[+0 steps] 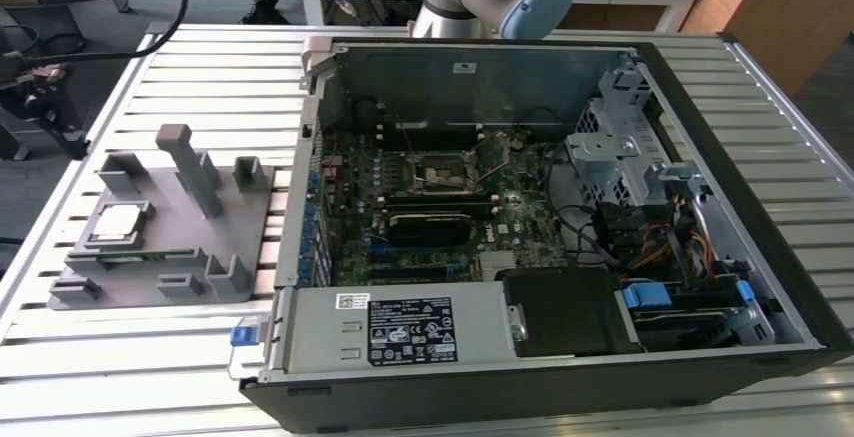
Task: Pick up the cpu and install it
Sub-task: 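Pick up the cpu and move it towards the insertion slot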
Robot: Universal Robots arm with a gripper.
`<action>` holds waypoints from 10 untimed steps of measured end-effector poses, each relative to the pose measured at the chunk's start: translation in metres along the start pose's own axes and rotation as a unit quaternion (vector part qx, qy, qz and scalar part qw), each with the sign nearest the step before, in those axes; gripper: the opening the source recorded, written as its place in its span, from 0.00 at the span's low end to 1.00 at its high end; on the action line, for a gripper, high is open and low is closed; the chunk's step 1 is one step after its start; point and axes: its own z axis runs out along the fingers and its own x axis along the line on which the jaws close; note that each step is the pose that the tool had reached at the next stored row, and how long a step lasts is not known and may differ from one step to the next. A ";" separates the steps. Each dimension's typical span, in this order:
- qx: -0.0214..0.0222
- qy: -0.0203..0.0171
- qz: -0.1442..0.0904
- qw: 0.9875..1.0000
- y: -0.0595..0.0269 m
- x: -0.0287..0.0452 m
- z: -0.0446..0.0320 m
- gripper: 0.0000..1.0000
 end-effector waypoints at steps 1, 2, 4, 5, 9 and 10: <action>0.000 0.000 -0.002 1.000 -0.0002 -0.0001 0.0015 0.66; 0.000 0.000 -0.003 1.000 -0.0004 -0.0001 0.0033 0.66; 0.000 0.001 -0.003 1.000 -0.0007 -0.0003 0.0065 0.66; 0.000 0.001 -0.003 1.000 -0.0008 -0.0005 0.0081 0.66; 0.000 0.001 -0.003 1.000 -0.0012 -0.0010 0.0131 0.66; 0.000 0.001 -0.003 1.000 -0.0013 -0.0011 0.0139 0.66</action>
